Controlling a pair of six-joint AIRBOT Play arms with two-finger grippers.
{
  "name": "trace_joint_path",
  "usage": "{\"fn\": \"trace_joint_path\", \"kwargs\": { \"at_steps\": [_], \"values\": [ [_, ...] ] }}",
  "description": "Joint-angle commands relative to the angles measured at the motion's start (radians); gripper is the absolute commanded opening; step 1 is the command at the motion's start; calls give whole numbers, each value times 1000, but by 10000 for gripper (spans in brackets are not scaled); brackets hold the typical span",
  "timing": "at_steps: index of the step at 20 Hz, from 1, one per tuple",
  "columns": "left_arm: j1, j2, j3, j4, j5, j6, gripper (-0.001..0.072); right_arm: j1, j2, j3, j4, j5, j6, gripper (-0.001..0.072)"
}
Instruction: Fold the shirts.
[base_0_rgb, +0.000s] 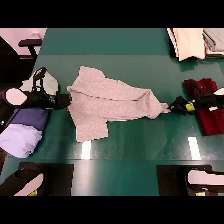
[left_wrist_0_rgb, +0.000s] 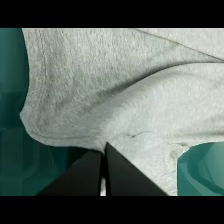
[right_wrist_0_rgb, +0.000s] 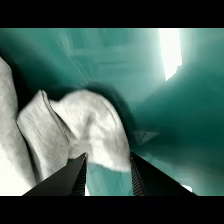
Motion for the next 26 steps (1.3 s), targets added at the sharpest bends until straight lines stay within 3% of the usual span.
{"fn": "trace_joint_path", "kwargs": {
  "at_steps": [1, 2, 3, 9, 12, 17, 23, 26],
  "values": [
    [1, 0, 1, -7, -8, 0, 20, 32, -36, 40, 5, 47, -5, 249],
    [1, 0, 1, -9, -23, 1, 20, 48, -38, 35, 5, 58, -9, 109],
    [1, 0, 1, -9, -49, 3, 20, 59, -37, 31, 3, 77, -23, 15],
    [1, 114, 98, -6, -251, 46, 19, 35, 151, 53, 7, 236, -24, 14],
    [1, 201, 306, -6, -245, 45, 19, 8, 332, 179, 16, 279, -21, 14],
    [1, 216, 801, -6, -217, 45, 19, -2, 567, 501, 13, 218, 21, 14],
    [1, 216, 1246, 38, -163, 36, 19, -3, 706, 791, -3, 121, 92, 13],
    [1, 217, 1359, 38, -118, 33, 19, -3, 720, 916, -127, 137, 177, 13]
  ]
}}
